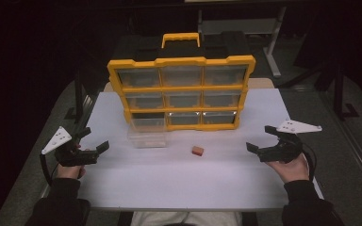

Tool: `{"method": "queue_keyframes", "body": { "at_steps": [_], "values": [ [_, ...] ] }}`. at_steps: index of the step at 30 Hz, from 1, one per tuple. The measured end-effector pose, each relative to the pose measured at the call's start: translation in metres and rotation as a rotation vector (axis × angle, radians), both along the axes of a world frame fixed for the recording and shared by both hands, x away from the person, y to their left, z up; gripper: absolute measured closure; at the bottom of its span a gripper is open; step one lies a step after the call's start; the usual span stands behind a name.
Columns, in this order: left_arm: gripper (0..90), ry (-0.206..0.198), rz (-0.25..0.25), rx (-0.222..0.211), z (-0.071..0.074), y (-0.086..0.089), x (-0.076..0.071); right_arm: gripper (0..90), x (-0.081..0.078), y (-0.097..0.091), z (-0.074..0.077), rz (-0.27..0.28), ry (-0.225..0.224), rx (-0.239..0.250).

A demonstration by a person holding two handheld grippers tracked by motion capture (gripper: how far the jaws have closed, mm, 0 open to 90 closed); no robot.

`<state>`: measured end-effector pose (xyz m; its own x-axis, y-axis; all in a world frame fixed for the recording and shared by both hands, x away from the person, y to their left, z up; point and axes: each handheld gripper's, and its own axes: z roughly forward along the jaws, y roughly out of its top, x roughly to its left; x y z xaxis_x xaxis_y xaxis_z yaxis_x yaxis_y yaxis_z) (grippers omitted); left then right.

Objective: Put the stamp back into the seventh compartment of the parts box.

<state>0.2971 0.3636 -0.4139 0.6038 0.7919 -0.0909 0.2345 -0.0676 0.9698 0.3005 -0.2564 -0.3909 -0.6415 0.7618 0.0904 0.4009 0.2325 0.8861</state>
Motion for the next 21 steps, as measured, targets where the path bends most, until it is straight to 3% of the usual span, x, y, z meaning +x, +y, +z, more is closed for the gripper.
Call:
{"method": "queue_keyframes", "body": {
  "at_steps": [10,21],
  "values": [
    [0.0,-0.008,-0.008,0.005,-0.0003,-0.0011,-0.0006,0.0,-0.0023,0.0018,0.0024,0.014,-0.009,0.021],
    [0.0,-0.011,-0.005,0.006,-0.0004,-0.0017,-0.0015,0.0,-0.0022,0.0087,0.004,0.031,0.0,-0.001]
  ]
}}
